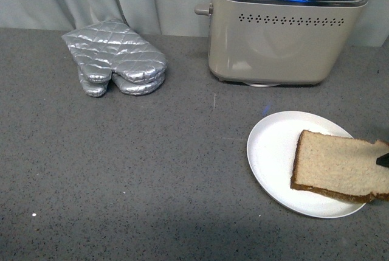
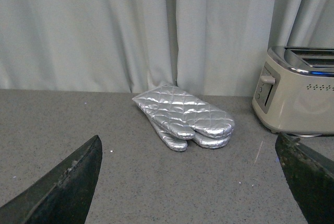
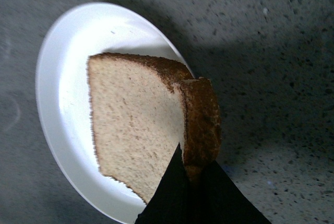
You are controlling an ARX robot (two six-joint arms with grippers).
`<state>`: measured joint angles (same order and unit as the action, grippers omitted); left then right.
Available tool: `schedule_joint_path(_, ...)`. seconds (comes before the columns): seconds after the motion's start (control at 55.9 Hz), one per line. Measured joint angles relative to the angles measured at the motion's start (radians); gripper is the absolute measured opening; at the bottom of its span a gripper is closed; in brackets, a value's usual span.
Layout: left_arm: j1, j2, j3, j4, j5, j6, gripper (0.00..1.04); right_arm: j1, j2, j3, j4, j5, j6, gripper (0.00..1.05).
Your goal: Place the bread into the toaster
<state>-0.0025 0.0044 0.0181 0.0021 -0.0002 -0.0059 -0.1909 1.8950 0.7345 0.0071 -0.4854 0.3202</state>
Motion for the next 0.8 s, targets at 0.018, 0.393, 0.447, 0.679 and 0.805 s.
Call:
schedule_joint_path(0.018,0.000,0.000,0.000,0.000,0.000,0.000,0.98,0.000,-0.006,-0.003,0.007,-0.008,0.005,0.01)
schedule_joint_path(0.393,0.000,0.000,0.000,0.000,0.000,0.000,0.98,0.079,-0.376,-0.074,-0.007,0.042,0.578,0.01)
schedule_joint_path(0.447,0.000,0.000,0.000,0.000,0.000,0.000,0.98,0.101,-0.436,-0.056,-0.026,0.090,0.673,0.01)
schedule_joint_path(0.679,0.000,0.000,0.000,0.000,0.000,0.000,0.98,0.229,-0.521,0.135,-0.048,0.357,0.944,0.01)
schedule_joint_path(0.805,0.000,0.000,0.000,0.000,0.000,0.000,0.98,0.292,-0.473,0.262,-0.071,0.470,1.029,0.01)
